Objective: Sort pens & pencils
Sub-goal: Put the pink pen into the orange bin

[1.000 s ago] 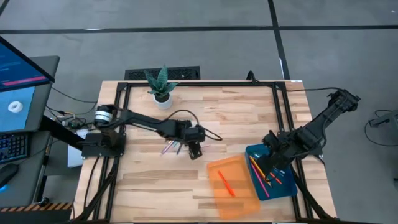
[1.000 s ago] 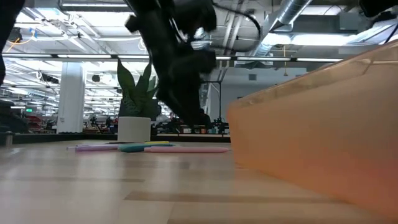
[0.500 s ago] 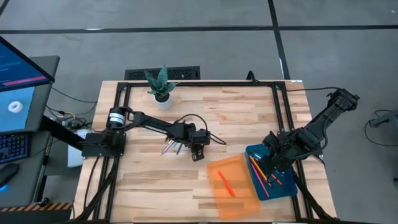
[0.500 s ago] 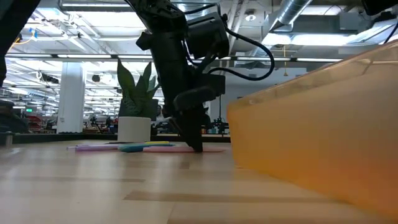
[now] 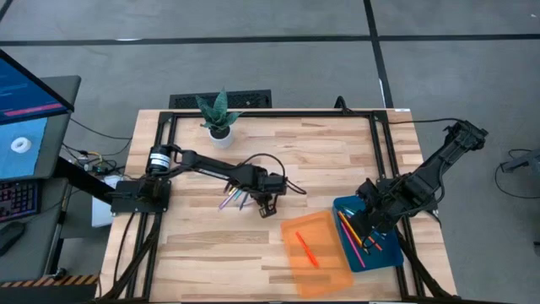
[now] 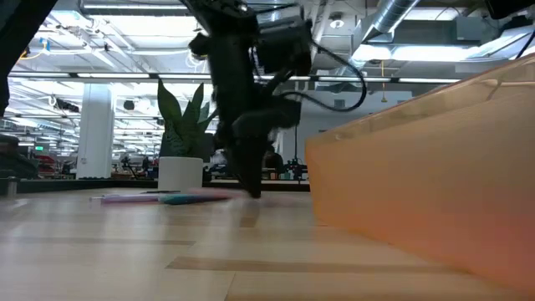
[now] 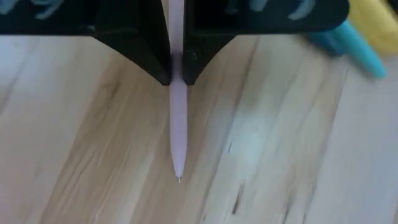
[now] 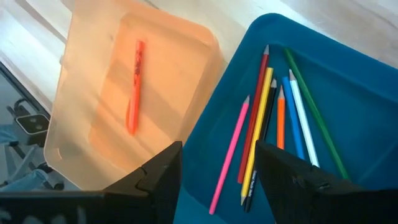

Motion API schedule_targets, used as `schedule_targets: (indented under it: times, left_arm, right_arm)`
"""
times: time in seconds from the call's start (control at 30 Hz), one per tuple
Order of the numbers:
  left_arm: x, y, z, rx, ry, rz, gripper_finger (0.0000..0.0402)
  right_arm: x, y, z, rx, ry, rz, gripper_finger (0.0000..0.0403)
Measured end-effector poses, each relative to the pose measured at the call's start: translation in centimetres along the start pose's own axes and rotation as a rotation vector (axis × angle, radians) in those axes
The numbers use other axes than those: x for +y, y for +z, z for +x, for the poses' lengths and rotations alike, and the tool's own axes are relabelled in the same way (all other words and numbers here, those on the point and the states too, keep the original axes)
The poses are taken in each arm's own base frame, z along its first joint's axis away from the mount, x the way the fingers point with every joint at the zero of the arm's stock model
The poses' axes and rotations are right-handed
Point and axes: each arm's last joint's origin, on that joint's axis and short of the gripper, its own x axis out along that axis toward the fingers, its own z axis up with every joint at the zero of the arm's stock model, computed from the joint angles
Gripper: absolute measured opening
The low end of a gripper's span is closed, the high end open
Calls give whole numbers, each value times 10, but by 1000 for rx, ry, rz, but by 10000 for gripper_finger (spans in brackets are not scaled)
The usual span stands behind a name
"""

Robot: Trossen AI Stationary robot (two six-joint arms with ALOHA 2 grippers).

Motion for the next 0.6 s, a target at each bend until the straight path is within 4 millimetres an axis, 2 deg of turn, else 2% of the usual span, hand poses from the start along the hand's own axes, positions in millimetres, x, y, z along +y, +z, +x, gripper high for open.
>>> schedule_targets:
  times: [0.4,0.6]
  left_arm:
    - [-20,38,-59,-130,-33,5,10]
    - [-38,50,-90,-214,-84,13,10]
  right_arm:
    - [0,0,0,-6,-3,-26,221]
    - [0,0,0,-6,-4,-27,221]
